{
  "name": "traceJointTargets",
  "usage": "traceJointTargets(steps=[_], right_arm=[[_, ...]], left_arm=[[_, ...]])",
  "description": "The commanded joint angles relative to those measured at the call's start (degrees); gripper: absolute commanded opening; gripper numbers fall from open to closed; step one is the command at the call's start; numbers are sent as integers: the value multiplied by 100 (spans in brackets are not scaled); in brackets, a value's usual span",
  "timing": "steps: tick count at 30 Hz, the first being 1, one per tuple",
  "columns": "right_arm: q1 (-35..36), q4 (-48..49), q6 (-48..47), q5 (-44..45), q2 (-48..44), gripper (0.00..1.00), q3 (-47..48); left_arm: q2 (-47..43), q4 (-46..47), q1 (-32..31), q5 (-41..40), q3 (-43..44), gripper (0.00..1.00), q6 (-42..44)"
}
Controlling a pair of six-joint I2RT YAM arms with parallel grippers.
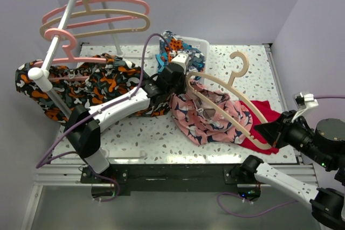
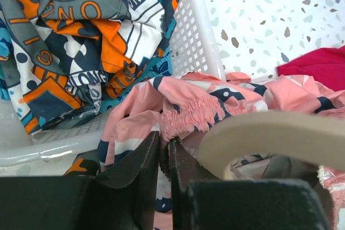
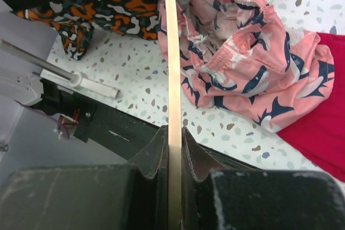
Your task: Place the shorts on the hanger
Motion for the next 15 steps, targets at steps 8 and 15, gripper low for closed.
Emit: traceJointTargets(steps=[8,15], right_arm=[[-10,-1148,-6,126,-189,0,-527],[-10,-1148,-191,346,-136,0,-721]], left_arm=[[148,-37,84,-116,310,17,165],[60,-37,84,-161,328,18,340]])
